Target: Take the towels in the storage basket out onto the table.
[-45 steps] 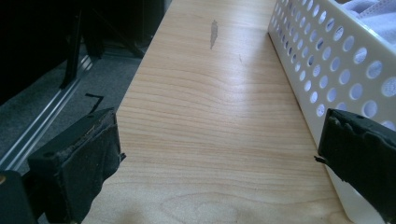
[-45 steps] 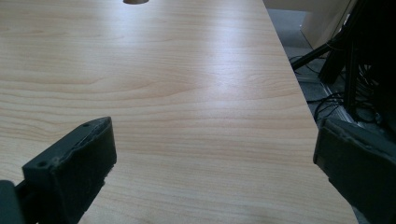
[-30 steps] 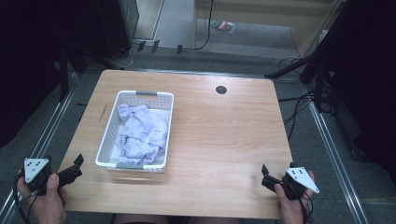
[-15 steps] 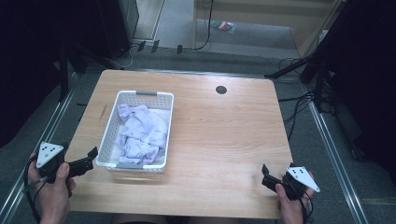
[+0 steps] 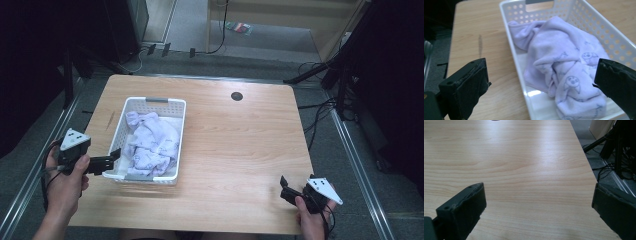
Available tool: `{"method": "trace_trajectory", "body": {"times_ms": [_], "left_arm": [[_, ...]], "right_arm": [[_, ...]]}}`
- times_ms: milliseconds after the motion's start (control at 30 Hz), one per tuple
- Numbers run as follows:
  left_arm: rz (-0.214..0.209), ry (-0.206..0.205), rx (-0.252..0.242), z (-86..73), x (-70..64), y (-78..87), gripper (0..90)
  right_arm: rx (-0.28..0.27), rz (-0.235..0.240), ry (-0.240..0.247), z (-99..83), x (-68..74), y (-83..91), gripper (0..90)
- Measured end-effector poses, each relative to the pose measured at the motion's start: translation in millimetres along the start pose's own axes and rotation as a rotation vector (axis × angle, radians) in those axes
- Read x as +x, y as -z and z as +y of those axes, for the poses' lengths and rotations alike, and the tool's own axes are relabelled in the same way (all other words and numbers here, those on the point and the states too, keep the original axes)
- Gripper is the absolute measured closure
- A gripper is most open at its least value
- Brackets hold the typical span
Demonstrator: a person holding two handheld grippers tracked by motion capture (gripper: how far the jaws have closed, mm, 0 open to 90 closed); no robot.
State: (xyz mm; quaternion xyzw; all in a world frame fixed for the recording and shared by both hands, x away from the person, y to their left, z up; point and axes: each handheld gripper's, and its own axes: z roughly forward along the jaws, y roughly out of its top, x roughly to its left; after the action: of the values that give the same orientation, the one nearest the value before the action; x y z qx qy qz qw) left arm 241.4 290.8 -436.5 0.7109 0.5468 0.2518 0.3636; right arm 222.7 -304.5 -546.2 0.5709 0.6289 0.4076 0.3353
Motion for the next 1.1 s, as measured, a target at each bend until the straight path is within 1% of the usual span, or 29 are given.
{"method": "trace_trajectory", "body": {"times_ms": [67, 133, 167, 267, 300, 333, 400, 433, 467, 533, 567, 700, 733, 767, 800, 833, 867, 900, 967, 1000, 1067, 1100], "left_arm": [[-0.023, -0.020, 0.046, 8.3, -4.7, -5.6, 0.0], [-0.042, -0.036, 0.093, 16.0, -9.6, -12.1, 0.0], [-0.046, -0.044, 0.131, 20.5, -13.1, -16.6, 0.0], [-0.041, -0.058, 0.196, 31.0, -22.3, -25.4, 0.0], [-0.050, -0.063, 0.217, 34.7, -25.7, -28.2, 0.0], [-0.047, -0.069, 0.229, 37.9, -29.5, -31.4, 0.0], [-0.055, -0.089, 0.274, 43.7, -36.9, -38.7, 0.0], [-0.098, -0.080, 0.323, 48.0, -40.8, -47.9, 0.0], [-0.098, -0.080, 0.323, 48.0, -40.8, -47.9, 0.0], [-0.132, -0.086, 0.376, 50.4, -43.7, -58.3, 0.0], [-0.140, -0.082, 0.404, 51.9, -44.5, -64.4, 0.0], [-0.110, -0.042, 0.443, 54.0, -45.0, -80.6, 0.0], [-0.111, -0.036, 0.456, 53.7, -44.9, -84.3, 0.0], [-0.069, -0.034, 0.481, 52.5, -46.0, -92.0, 0.0], [-0.069, -0.034, 0.481, 52.5, -46.0, -92.0, 0.0], [-0.078, -0.027, 0.502, 50.5, -48.1, -98.9, 0.0], [-0.097, -0.028, 0.513, 50.4, -48.1, -101.5, 0.0], [-0.097, -0.028, 0.513, 50.4, -48.1, -101.5, 0.0], [-0.117, -0.004, 0.512, 48.7, -50.7, -106.7, 0.0], [-0.117, 0.002, 0.527, 47.7, -51.1, -111.7, 0.0], [-0.113, 0.004, 0.535, 46.7, -51.2, -114.5, 0.0], [-0.112, 0.000, 0.565, 44.9, -50.9, -120.1, 0.0]], "right_arm": [[0.006, 0.009, -0.007, -0.1, -0.2, 0.0, 0.0], [0.007, 0.012, -0.004, 0.0, -0.4, -0.2, 0.0], [0.008, 0.013, -0.005, -0.1, -0.3, -0.2, 0.0], [0.012, 0.009, -0.011, 0.0, 0.0, -0.1, 0.0], [0.013, 0.007, -0.012, 0.0, 0.0, -0.1, 0.0], [0.013, 0.007, -0.012, 0.0, 0.0, -0.1, 0.0], [0.013, 0.008, -0.013, 0.0, -0.2, -0.1, 0.0], [0.014, 0.008, -0.013, 0.0, -0.2, -0.2, 0.0], [0.014, 0.008, -0.013, 0.0, -0.2, -0.2, 0.0], [0.014, 0.007, -0.013, 0.1, -0.2, -0.3, 0.0], [0.014, 0.008, -0.012, 0.1, -0.2, -0.3, 0.0], [0.019, 0.005, -0.011, 0.3, 0.3, -0.6, 0.0], [0.019, 0.005, -0.011, 0.3, 0.3, -0.6, 0.0], [0.019, 0.007, -0.011, 0.3, 0.1, -0.8, 0.0], [0.019, 0.007, -0.011, 0.3, 0.1, -0.8, 0.0], [0.022, 0.008, -0.011, 0.4, 0.2, -1.0, 0.0], [0.023, 0.010, -0.009, 0.4, 0.3, -1.0, 0.0], [0.023, 0.010, -0.009, 0.4, 0.3, -1.0, 0.0], [0.025, 0.011, -0.004, 0.4, 0.5, -1.2, 0.0], [0.025, 0.010, -0.003, 0.5, 0.7, -1.2, 0.0], [0.025, 0.010, -0.003, 0.5, 0.7, -1.2, 0.0], [0.027, 0.012, -0.001, 0.5, 0.3, -1.5, 0.0]]}}
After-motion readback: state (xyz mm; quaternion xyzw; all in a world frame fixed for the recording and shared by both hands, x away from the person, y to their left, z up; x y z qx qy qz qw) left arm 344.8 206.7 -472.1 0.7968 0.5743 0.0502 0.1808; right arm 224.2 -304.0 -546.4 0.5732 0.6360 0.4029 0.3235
